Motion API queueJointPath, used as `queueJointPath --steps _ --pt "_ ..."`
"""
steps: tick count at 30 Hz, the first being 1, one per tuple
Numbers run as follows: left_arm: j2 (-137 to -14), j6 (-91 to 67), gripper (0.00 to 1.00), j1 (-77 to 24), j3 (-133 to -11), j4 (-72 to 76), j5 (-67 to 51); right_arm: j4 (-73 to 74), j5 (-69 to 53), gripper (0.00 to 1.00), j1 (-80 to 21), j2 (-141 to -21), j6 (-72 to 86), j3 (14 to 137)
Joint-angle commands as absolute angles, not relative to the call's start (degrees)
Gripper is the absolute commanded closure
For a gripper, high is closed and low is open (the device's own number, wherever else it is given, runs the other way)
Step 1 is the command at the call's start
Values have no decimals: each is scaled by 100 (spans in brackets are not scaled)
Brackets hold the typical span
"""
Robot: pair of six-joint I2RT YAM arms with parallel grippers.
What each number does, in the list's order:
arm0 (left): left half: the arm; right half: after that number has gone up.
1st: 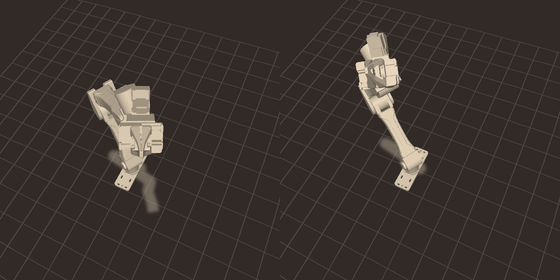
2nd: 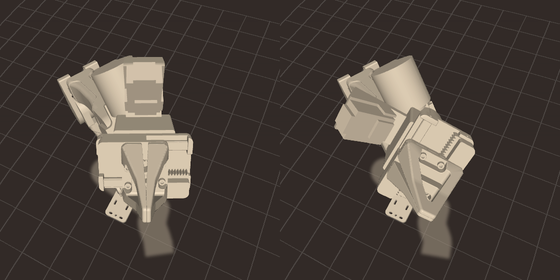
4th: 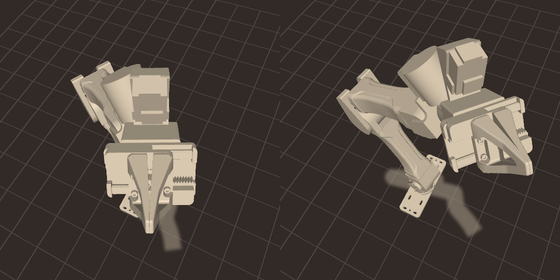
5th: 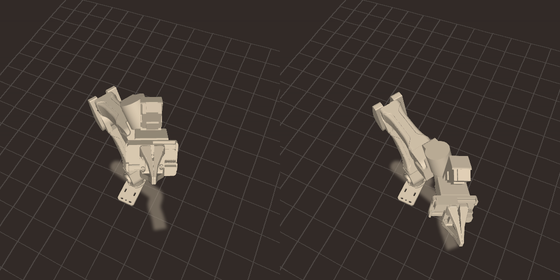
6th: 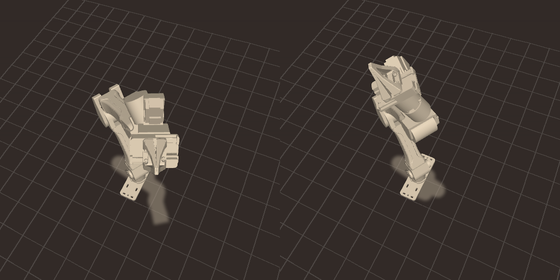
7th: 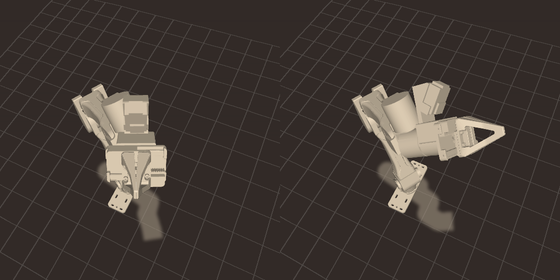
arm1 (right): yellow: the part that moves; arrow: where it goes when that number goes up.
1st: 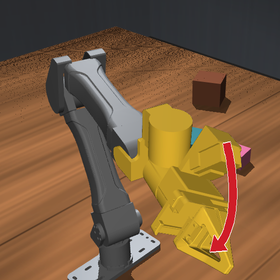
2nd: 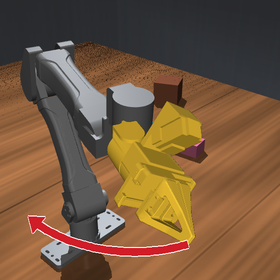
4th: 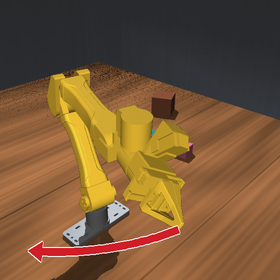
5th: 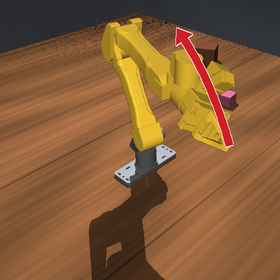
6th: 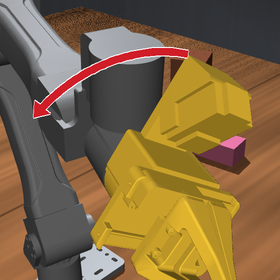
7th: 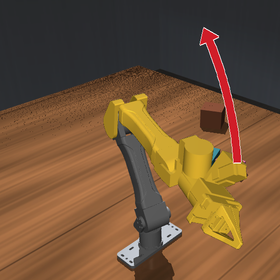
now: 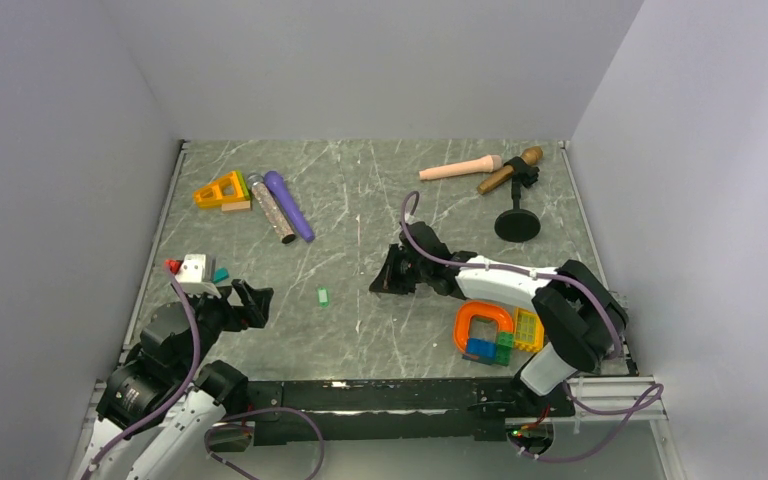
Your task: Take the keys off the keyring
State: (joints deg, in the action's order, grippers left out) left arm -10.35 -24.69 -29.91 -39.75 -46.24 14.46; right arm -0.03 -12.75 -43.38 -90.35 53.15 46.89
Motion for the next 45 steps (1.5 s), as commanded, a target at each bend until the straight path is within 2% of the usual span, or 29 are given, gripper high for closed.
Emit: queueJointPath --steps 1,3,4,6,8,10,13,18,27,33,36,39,42,45 --pt "-1029 -2490 4 -2968 -3973 -4535 1504 -53 -1292 100 -4333 -8963 5329 4898" --pt "-1037 -2487 4 -2970 -3973 -4526 1499 -34 -1311 100 -4331 -8937 5283 4918" --pt "-1045 -2487 4 -2970 -3973 -4529 1497 -27 -1331 96 -4329 -8920 5253 4940" --pt "-1046 -2487 4 -2971 -3973 -4528 1499 -26 -1380 80 -4336 -8852 5188 4980" --pt "-1052 -2487 4 -2971 -3973 -4535 1503 -26 -1414 54 -4329 -8692 5138 5000" --pt "-1051 -2493 4 -2966 -3973 -4535 1507 142 -1350 42 -4329 -8396 5095 4974" --pt "-1048 -2489 4 -2969 -3966 -4529 1499 132 -1254 32 -4333 -7736 5045 4791" --pt "-1087 -2471 4 -2971 -3963 -4515 1462 503 -916 27 -4328 -6647 4949 4741" --pt "-1073 -2470 4 -2966 -3964 -4503 1453 1324 -712 26 -4335 -5989 4578 5144" --pt "-1131 -2461 4 -2971 -3964 -4491 1419 1147 -988 23 -4333 -5354 4039 5042" --pt "-1153 -2469 3 -2971 -3964 -4492 1402 1300 -871 17 -4332 -5106 3865 5101" --pt "-1173 -2512 1 -2970 -3955 -4507 1364 1523 -772 2 -4326 -4917 3947 5171" --pt "-1210 -2531 1 -2971 -3964 -4502 1327 1364 -495 0 -4323 -4578 4180 4914" --pt "-1263 -2549 1 -2971 -3977 -4526 1328 1169 605 0 -4330 -4135 4415 4487"
